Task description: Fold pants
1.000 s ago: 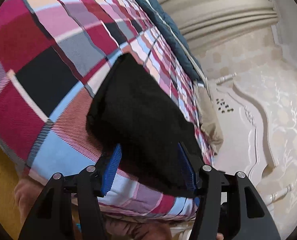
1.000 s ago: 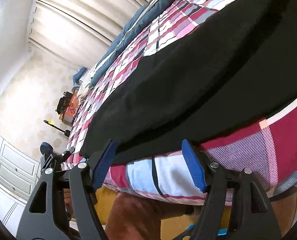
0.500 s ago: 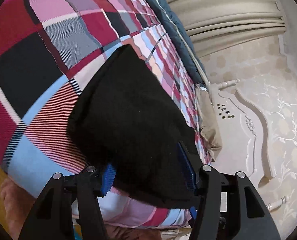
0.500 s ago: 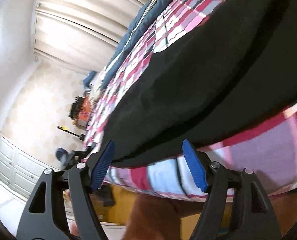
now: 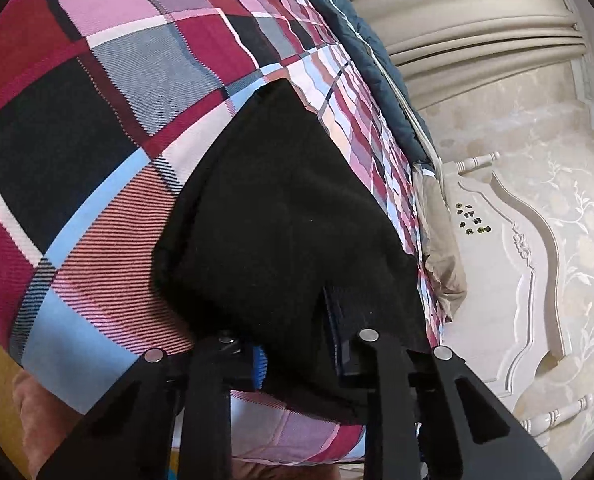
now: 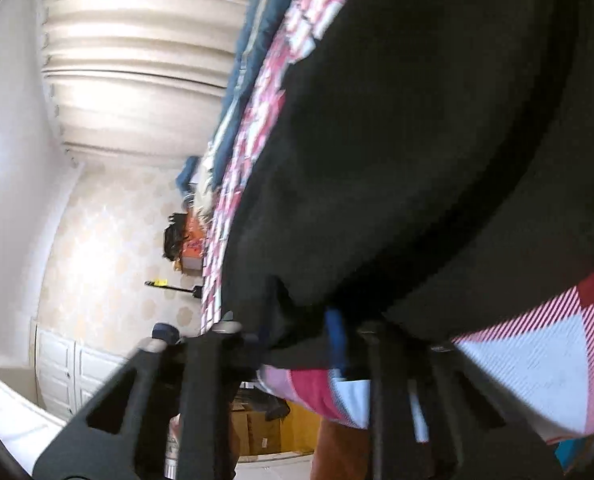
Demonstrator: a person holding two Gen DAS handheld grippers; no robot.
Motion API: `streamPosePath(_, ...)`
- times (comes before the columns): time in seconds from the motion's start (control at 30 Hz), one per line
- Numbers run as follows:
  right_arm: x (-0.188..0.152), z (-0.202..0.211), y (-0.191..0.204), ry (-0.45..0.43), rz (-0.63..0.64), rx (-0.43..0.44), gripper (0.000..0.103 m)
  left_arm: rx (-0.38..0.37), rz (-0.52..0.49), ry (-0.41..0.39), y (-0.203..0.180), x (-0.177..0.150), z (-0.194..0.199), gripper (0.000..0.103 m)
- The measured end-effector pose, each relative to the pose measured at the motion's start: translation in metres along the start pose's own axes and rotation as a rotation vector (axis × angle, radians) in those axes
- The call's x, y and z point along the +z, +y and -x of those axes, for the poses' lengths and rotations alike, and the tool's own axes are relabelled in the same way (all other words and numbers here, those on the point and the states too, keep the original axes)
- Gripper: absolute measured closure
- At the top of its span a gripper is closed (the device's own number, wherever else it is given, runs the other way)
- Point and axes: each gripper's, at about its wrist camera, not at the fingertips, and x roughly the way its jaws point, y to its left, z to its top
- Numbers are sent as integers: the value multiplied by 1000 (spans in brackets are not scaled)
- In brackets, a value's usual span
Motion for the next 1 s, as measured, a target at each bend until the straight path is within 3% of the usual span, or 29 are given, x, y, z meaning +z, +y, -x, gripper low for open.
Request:
streamPosePath(0.27, -16, 17, 25, -27, 75, 9, 95, 19, -6, -48, -1, 0, 22, 85)
streamPosePath(0.43, -22, 10, -6, 8, 29, -44, 95, 18, 19, -32, 19, 1, 21, 86)
streamPosePath(0.5, -22, 8, -13, 11, 11, -9, 95, -15, 15, -43, 21, 0, 22, 86)
streamPosePath(0.57, -20, 10, -13, 18, -1, 11, 91, -1, -4, -46, 16, -1, 23, 86)
streamPosePath(0.67, -18, 19, -6, 26, 27, 10, 71, 72, -85, -58, 0, -5, 30, 85)
streamPosePath(0.73, -16, 34, -2, 11, 52, -3, 54, 130, -147, -72, -11, -10, 36, 77)
streamPosePath(0.8, -11, 57, -1, -27, 80, -27, 53, 161, -201, -95, -26, -17, 44, 58)
streamPosePath(0.93, 19, 132, -9, -189, 91, -102, 52, 163, -298, -116, -59, -28, 49, 54)
streamPosePath(1.0, 41, 182, -17, -300, 104, -156, 51, 142, -333, -98, -74, -31, 43, 43)
